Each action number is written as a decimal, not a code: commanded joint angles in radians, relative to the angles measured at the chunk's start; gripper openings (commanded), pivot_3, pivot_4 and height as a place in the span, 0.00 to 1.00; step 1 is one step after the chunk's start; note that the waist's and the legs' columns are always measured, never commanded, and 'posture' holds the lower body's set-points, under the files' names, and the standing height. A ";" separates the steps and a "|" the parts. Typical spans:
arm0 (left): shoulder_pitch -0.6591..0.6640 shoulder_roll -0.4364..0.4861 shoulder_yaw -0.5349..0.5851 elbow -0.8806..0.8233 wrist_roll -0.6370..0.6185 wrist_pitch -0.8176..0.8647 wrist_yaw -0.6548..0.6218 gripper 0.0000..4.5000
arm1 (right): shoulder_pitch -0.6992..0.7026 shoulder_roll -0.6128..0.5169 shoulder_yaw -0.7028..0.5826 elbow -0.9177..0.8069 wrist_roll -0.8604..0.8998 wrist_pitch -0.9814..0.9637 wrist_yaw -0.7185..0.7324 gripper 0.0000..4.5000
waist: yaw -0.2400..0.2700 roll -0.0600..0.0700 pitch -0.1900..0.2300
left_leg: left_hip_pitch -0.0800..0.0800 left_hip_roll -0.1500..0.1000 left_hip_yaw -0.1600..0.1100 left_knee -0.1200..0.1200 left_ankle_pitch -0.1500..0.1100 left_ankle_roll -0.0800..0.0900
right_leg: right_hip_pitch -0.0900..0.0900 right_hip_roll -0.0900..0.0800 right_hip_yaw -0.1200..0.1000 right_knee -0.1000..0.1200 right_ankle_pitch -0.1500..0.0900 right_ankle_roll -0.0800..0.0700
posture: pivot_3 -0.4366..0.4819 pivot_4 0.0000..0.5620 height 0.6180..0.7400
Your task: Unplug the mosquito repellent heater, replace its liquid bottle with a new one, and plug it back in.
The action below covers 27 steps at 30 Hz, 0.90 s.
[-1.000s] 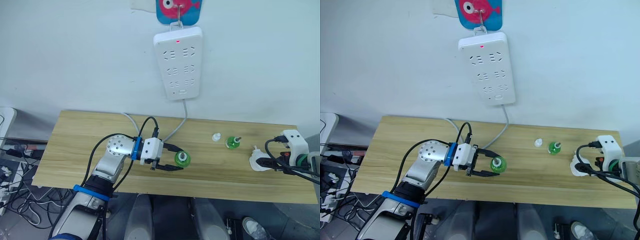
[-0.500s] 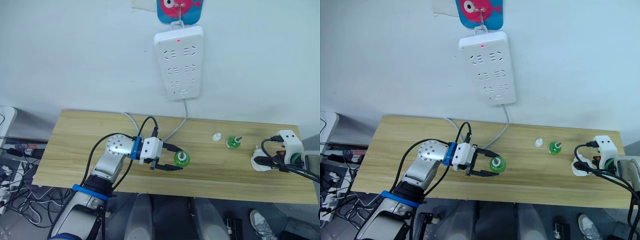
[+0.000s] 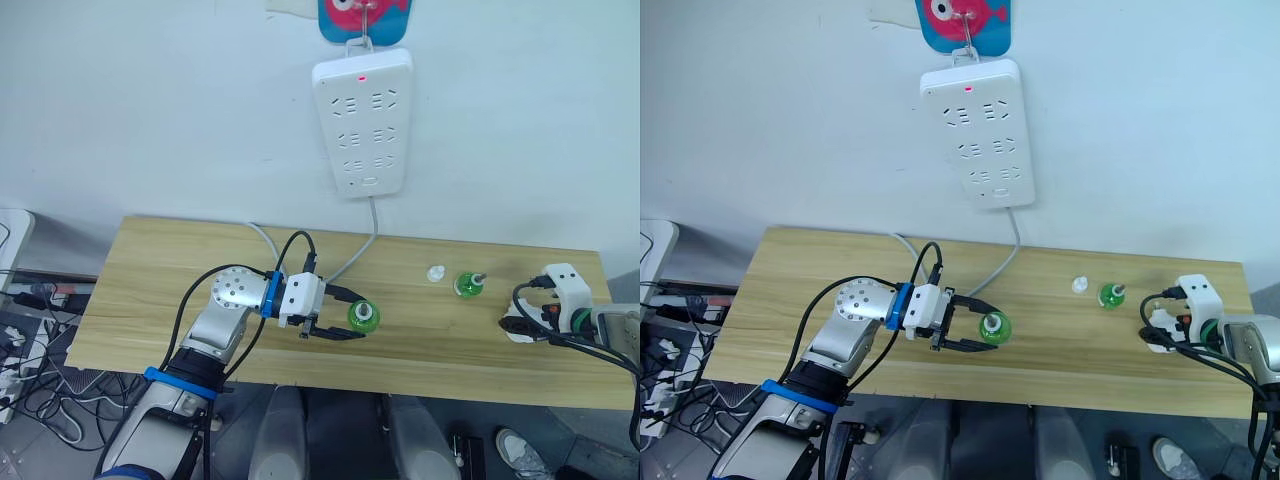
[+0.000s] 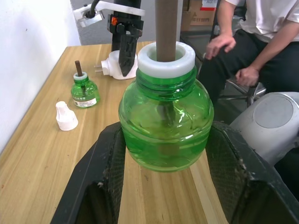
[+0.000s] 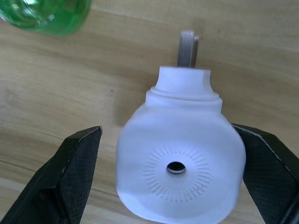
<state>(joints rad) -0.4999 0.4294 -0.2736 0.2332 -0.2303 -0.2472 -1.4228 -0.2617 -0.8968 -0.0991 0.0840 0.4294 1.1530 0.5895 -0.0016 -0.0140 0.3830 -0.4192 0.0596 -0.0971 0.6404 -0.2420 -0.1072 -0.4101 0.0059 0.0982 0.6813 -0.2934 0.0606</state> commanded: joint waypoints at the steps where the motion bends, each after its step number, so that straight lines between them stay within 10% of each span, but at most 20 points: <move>1: 0.004 0.007 -0.004 -0.046 -0.016 0.001 -0.004 0.48 | 0.021 -0.011 -0.020 -0.006 -0.010 -0.005 0.013 0.99 | 0.000 0.000 0.000 | 0.000 0.000 0.000 0.000 0.000 0.000 | 0.000 0.000 0.000 0.000 0.000 0.000 | 0.60 0.75 1.00; 16: -0.002 0.008 -0.006 -0.030 -0.014 -0.007 -0.017 0.48 | 0.009 -0.003 -0.027 0.025 -0.025 -0.017 0.022 0.99 | 0.000 0.000 0.002 | 0.000 0.000 0.000 0.000 0.000 0.000 | 0.000 0.000 0.000 0.000 0.000 0.000 | 0.59 0.76 1.00; 22: 0.005 0.013 -0.009 -0.039 -0.016 -0.002 -0.022 0.48 | 0.006 -0.005 -0.031 0.038 -0.028 -0.027 0.025 0.67 | 0.000 0.000 0.003 | 0.000 0.000 0.000 0.000 0.000 0.000 | 0.000 0.000 0.000 0.000 0.000 0.000 | 0.59 0.76 1.00; 27: 0.011 0.014 -0.012 -0.045 -0.016 -0.002 -0.025 0.48 | 0.000 -0.012 -0.030 0.035 -0.028 -0.027 0.035 0.67 | 0.000 0.000 0.003 | 0.000 0.000 0.000 0.000 0.000 0.000 | 0.000 0.000 0.000 0.000 0.000 0.000 | 0.59 0.76 1.00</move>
<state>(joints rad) -0.5026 0.4392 -0.2748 0.2311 -0.2305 -0.2463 -1.4409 -0.2595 -0.8937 -0.1044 0.1249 0.4063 1.1254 0.6104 -0.0019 -0.0142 0.3860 -0.4191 0.0597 -0.0970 0.6402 -0.2420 -0.1073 -0.4101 0.0059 0.0984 0.6811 -0.2936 0.0610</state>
